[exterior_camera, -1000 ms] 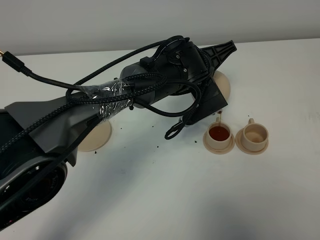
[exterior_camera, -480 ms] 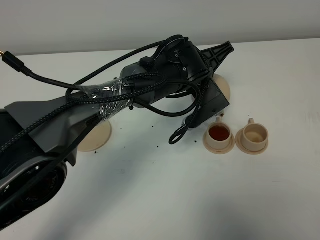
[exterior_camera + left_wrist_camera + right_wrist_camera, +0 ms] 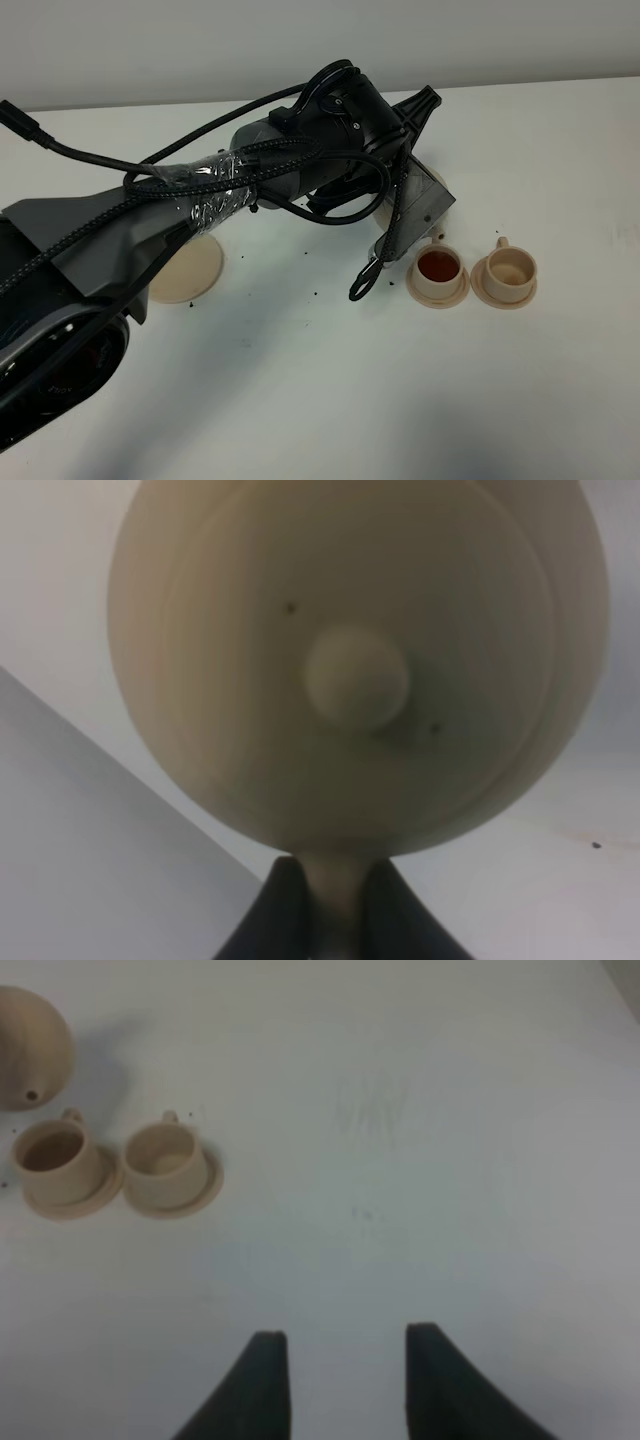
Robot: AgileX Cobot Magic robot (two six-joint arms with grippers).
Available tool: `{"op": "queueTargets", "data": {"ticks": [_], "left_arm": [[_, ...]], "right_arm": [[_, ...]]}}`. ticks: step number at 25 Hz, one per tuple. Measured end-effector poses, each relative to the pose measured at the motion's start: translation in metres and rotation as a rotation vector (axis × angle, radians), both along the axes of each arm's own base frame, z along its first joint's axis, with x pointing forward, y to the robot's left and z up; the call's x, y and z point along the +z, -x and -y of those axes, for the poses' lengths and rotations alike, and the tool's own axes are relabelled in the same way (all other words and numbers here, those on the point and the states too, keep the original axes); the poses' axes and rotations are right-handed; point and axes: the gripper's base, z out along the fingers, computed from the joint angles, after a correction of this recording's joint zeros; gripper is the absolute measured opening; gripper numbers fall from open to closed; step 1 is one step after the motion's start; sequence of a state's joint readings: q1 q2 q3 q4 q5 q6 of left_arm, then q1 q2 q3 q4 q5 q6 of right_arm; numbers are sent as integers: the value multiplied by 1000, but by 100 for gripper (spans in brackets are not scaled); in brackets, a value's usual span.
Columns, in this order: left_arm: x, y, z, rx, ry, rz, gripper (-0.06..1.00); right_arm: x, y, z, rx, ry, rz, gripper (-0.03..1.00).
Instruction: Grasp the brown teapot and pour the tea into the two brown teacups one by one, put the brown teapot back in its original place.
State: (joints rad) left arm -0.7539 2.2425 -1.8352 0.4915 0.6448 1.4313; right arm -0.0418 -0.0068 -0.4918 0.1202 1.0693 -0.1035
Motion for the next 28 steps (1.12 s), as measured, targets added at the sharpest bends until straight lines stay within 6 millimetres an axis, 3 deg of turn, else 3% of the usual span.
{"op": "queueTargets", "data": {"ticks": [11, 16, 21, 28], "left_arm": [[16, 1, -26, 280, 127, -166, 15], [11, 3, -42, 414, 146, -320, 15], [9, 7, -49, 469, 116, -395, 15], [11, 3, -47, 452, 149, -357, 15]], "right_arm": [[0, 0, 0, 0, 0, 0, 31], [0, 0, 0, 0, 0, 0, 31], [0, 0, 0, 0, 0, 0, 31], [0, 0, 0, 0, 0, 0, 31]]}}
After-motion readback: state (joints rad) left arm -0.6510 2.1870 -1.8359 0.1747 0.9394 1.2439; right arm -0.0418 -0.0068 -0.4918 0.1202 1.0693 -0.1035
